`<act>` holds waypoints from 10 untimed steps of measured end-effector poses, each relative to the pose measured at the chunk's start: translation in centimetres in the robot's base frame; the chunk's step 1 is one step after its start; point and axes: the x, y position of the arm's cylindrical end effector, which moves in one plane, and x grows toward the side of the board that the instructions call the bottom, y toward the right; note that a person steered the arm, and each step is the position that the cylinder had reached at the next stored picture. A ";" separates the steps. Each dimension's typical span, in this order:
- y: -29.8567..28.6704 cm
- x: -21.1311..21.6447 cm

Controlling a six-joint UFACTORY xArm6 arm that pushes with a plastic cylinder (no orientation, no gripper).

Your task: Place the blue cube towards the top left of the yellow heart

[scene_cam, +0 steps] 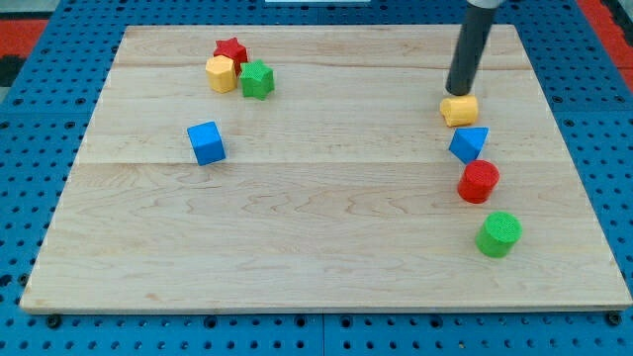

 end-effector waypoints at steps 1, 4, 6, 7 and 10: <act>-2.7 -2.0; -28.8 2.8; -40.0 8.6; -38.9 9.3; -19.1 9.3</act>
